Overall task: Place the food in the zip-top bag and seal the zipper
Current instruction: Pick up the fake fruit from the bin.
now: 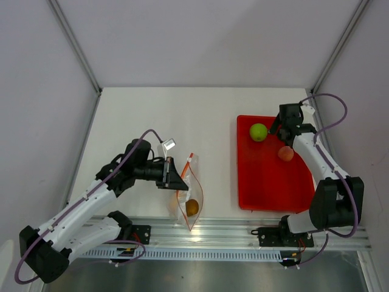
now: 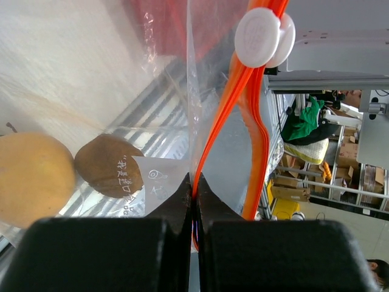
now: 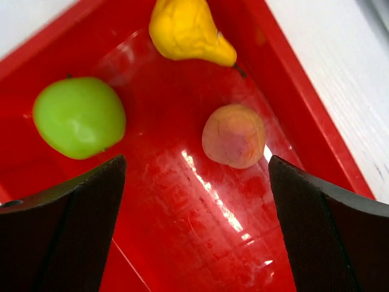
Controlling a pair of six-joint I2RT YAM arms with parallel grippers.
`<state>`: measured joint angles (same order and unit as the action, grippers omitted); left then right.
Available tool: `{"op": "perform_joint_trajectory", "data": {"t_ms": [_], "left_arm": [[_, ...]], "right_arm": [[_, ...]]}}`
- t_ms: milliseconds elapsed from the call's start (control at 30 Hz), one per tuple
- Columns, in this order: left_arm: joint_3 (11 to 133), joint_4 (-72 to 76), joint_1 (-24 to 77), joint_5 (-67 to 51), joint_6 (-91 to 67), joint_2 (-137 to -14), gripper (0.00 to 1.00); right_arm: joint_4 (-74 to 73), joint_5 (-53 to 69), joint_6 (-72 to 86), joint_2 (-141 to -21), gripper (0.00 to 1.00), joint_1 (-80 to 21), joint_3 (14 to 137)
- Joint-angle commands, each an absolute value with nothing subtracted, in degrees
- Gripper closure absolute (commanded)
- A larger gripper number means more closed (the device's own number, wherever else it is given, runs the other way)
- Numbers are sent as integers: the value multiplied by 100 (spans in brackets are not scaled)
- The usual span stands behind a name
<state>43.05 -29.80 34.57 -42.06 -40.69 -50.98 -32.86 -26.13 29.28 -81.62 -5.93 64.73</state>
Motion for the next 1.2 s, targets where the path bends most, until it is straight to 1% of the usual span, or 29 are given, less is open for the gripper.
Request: {"op": "perform_joint_trajectory", "data": {"t_ms": [0, 100, 167, 233, 467, 900, 1167], "left_arm": [[4210, -2997, 3480, -4148, -4104, -4983, 99], [4149, -2875, 3480, -4183, -4139, -5027, 100], [4096, -2752, 3480, -4210, -4192, -5054, 99], [4034, -2672, 3480, -4254, -4227, -5062, 99], [3806, -2347, 3472, -4359, -4394, -5001, 99], [3858, -2294, 3480, -4614, -4298, -5194, 99], [3929, -2241, 3480, -4650, -4315, -5361, 100]], "right_arm": [[-3244, -2663, 3156, -8095, 1, -747, 6129], [-2805, -2759, 2989, -7814, 1, -774, 5645], [-2672, -2882, 2866, -7699, 1, -773, 5529], [-2707, -3067, 2804, -7717, 1, -747, 5476], [-2453, -3155, 2707, -7884, 1, -650, 5195], [-1671, -3050, 2689, -8823, 1, -501, 5115], [-1679, -3155, 2733, -9316, 2, -501, 5309]]}}
